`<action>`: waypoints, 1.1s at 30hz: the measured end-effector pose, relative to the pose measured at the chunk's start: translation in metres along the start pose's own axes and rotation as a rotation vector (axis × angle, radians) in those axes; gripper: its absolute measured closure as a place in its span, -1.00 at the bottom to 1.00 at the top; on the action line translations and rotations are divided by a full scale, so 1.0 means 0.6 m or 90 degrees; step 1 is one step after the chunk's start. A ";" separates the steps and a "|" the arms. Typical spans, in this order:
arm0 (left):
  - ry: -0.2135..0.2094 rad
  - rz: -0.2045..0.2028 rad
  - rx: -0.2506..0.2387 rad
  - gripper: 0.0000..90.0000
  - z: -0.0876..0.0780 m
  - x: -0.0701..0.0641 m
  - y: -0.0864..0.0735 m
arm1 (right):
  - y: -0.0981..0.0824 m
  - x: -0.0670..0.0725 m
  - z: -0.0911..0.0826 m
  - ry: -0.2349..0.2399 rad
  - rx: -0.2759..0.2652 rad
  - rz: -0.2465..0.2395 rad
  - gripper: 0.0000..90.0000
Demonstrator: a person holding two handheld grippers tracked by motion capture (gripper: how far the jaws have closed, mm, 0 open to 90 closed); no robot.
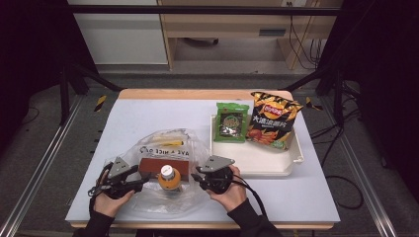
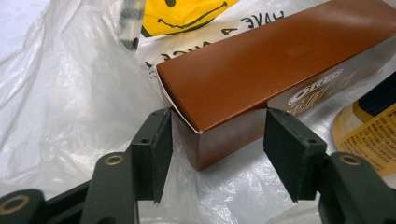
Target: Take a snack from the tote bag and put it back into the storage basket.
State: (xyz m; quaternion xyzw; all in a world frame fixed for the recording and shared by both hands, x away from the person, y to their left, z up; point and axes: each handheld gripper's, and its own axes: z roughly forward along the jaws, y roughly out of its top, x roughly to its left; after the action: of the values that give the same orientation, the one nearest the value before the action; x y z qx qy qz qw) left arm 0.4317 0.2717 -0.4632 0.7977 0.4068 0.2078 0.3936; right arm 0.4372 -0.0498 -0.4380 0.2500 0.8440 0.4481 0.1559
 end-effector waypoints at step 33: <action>0.007 -0.009 0.008 0.22 0.004 0.009 -0.004 | -0.018 -0.017 0.028 -0.065 0.078 0.023 0.93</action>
State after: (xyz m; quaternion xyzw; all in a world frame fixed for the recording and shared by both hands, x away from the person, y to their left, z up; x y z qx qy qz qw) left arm 0.4352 0.2760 -0.4666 0.7961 0.4160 0.2067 0.3878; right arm 0.4505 -0.0492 -0.4557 0.2965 0.8563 0.3850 0.1748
